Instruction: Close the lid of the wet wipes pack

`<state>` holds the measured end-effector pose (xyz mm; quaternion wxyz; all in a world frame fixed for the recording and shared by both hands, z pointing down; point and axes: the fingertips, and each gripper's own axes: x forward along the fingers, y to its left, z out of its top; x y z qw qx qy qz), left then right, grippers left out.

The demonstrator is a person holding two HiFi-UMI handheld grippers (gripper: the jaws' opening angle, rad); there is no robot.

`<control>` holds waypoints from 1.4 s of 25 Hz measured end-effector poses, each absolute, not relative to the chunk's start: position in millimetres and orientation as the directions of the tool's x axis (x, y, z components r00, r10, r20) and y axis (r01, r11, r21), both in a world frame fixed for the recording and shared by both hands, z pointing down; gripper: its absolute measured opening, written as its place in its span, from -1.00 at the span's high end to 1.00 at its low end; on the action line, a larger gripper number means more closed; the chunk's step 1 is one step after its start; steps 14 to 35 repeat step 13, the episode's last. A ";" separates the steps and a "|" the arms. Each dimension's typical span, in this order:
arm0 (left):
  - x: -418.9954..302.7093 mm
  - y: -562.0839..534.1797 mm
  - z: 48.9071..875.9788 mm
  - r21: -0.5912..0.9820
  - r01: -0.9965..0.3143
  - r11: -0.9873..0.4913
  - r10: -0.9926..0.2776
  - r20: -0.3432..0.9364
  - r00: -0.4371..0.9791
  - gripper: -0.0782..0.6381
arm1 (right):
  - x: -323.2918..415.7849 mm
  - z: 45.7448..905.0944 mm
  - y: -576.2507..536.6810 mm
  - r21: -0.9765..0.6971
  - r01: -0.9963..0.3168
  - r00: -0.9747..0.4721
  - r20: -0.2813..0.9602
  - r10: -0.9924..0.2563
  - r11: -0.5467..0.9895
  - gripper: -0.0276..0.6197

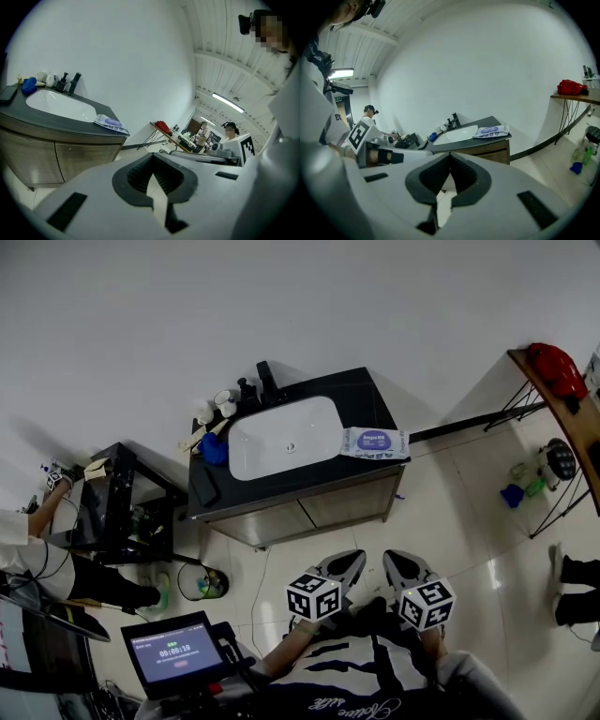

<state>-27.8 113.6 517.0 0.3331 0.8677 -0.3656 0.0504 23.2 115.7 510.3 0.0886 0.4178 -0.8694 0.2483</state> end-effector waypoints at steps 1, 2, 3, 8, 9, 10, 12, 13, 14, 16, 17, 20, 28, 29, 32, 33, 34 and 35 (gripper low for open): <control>-30.2 113.7 516.3 0.543 -0.668 -0.509 -0.602 0.330 0.727 0.78 | 21.8 509.1 115.8 -0.356 -0.772 -0.633 0.362 -0.684 0.526 0.92; -32.2 113.9 516.2 0.543 -0.668 -0.508 -0.603 0.329 0.727 0.78 | 20.5 508.6 115.9 -0.356 -0.773 -0.633 0.361 -0.685 0.526 0.92; -34.1 114.7 516.7 0.543 -0.669 -0.508 -0.603 0.330 0.726 0.78 | 19.1 508.9 116.4 -0.356 -0.773 -0.632 0.362 -0.685 0.526 0.92; -40.6 118.3 522.0 0.539 -0.671 -0.510 -0.595 0.343 0.727 0.78 | 11.6 513.7 119.0 -0.354 -0.770 -0.636 0.368 -0.678 0.530 0.92; -41.8 118.3 523.1 0.538 -0.672 -0.510 -0.595 0.344 0.726 0.78 | 10.3 515.1 119.2 -0.353 -0.770 -0.637 0.368 -0.677 0.532 0.92; -43.2 118.6 524.2 0.537 -0.673 -0.509 -0.596 0.344 0.725 0.78 | 9.0 516.4 119.7 -0.353 -0.769 -0.638 0.369 -0.676 0.533 0.92; -45.9 119.7 526.2 0.537 -0.675 -0.507 -0.598 0.344 0.724 0.78 | 7.1 519.2 121.3 -0.354 -0.769 -0.638 0.370 -0.676 0.532 0.92; -47.1 120.4 527.3 0.537 -0.675 -0.506 -0.599 0.345 0.723 0.78 | 6.4 520.7 122.3 -0.354 -0.770 -0.637 0.371 -0.676 0.531 0.92; -47.1 120.4 527.3 0.537 -0.675 -0.506 -0.599 0.345 0.723 0.78 | 6.4 520.7 122.3 -0.354 -0.770 -0.637 0.371 -0.676 0.531 0.92; -47.1 120.4 527.3 0.537 -0.675 -0.506 -0.599 0.345 0.723 0.78 | 6.4 520.7 122.3 -0.354 -0.770 -0.637 0.371 -0.676 0.531 0.92; -47.1 120.4 527.3 0.537 -0.675 -0.506 -0.599 0.345 0.723 0.78 | 6.4 520.7 122.3 -0.354 -0.770 -0.637 0.371 -0.676 0.531 0.92; -47.1 120.4 527.3 0.537 -0.675 -0.506 -0.599 0.345 0.723 0.78 | 6.4 520.7 122.3 -0.354 -0.770 -0.637 0.371 -0.676 0.531 0.92; -47.1 120.4 527.3 0.537 -0.675 -0.506 -0.599 0.345 0.723 0.78 | 6.4 520.7 122.3 -0.354 -0.770 -0.637 0.371 -0.676 0.531 0.92; -47.1 120.4 527.3 0.537 -0.675 -0.506 -0.599 0.345 0.723 0.78 | 6.4 520.7 122.3 -0.354 -0.770 -0.637 0.371 -0.676 0.531 0.92; -47.1 120.4 527.3 0.537 -0.675 -0.506 -0.599 0.345 0.723 0.78 | 6.4 520.7 122.3 -0.354 -0.770 -0.637 0.371 -0.676 0.531 0.92; -47.1 120.4 527.3 0.537 -0.675 -0.506 -0.599 0.345 0.723 0.78 | 6.4 520.7 122.3 -0.354 -0.770 -0.637 0.371 -0.676 0.531 0.92; -47.1 120.4 527.3 0.537 -0.675 -0.506 -0.599 0.345 0.723 0.78 | 6.4 520.7 122.3 -0.354 -0.770 -0.637 0.371 -0.676 0.531 0.92; -47.1 120.4 527.3 0.537 -0.675 -0.506 -0.599 0.345 0.723 0.78 | 6.4 520.7 122.3 -0.354 -0.770 -0.637 0.371 -0.676 0.531 0.92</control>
